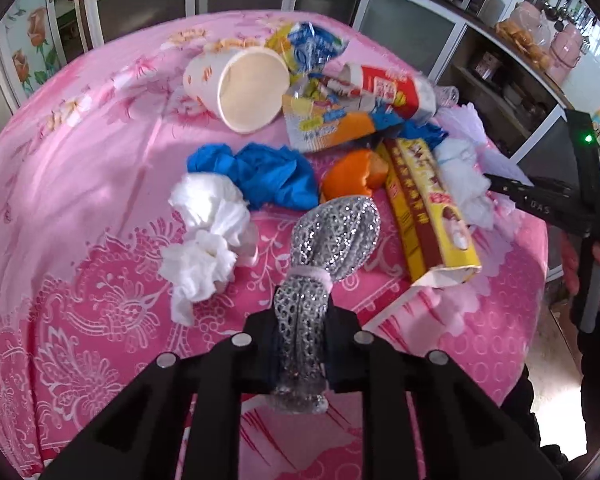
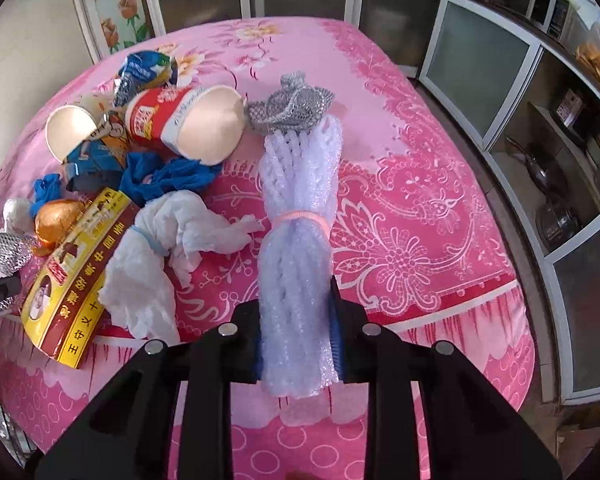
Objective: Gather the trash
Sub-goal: 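Carry both nets over the yellow bin and open both tools to drop them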
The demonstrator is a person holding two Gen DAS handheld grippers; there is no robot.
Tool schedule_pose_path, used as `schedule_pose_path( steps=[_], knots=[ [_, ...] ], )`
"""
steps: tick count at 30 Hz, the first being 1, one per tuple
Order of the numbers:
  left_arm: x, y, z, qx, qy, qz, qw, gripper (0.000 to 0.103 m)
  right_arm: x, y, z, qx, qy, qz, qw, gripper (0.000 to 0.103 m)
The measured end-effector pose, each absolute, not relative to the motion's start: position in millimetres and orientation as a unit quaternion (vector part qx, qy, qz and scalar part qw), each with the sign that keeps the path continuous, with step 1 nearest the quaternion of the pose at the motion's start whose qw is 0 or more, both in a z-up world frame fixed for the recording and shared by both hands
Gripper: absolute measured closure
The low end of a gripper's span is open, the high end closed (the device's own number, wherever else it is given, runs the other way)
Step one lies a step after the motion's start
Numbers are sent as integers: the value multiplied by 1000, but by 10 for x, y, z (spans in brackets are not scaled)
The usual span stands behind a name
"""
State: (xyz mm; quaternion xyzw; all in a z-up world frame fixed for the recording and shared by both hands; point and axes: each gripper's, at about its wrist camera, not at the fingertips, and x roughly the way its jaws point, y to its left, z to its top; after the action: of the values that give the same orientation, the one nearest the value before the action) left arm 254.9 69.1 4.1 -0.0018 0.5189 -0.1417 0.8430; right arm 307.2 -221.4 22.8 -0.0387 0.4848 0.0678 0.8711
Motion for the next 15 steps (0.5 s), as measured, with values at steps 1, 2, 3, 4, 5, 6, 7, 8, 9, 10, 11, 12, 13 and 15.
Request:
schedule_pose_path(
  steps=[1,2,3,4,5,6,7,8,9,10,11,12,13,15],
  knots=[
    [2527,705,84,-3,514,-142,846,88,3027,-2216,276,-42,475,67,876,80],
    [2507,733,120,-5,510,-142,848,88,2999,-2221,317,-43,467,67,881,80],
    [2487,733,155,-4,507,-141,850,88,2972,-2236,364,-40,460,68,885,80],
    [2456,735,196,-1,503,-140,853,88,2953,-2245,393,-37,457,69,886,80],
    [2399,738,231,-1,497,-139,856,88,2925,-2262,436,-33,453,71,888,80],
    [2346,754,271,-1,492,-139,859,88,2885,-2283,488,-31,446,69,892,80],
    [2299,761,327,0,486,-140,863,88,2853,-2309,522,-29,442,68,894,80],
    [2265,740,377,5,480,-140,866,88,2815,-2329,557,-26,439,68,895,80],
    [2249,693,417,9,477,-139,868,88,2760,-2377,604,-19,434,67,898,80],
    [2214,637,475,13,471,-142,871,88,2715,-2416,635,-14,430,66,900,80],
    [2177,595,523,16,466,-149,872,88,2671,-2452,669,-9,427,67,901,80],
    [2138,535,559,22,461,-157,873,88,2589,-2523,717,0,423,69,904,80],
    [2126,470,580,30,457,-165,874,88,2532,-2582,759,7,419,68,906,80],
    [2054,300,624,43,448,-185,874,88,2341,-2745,840,20,406,65,911,80]
  ],
)
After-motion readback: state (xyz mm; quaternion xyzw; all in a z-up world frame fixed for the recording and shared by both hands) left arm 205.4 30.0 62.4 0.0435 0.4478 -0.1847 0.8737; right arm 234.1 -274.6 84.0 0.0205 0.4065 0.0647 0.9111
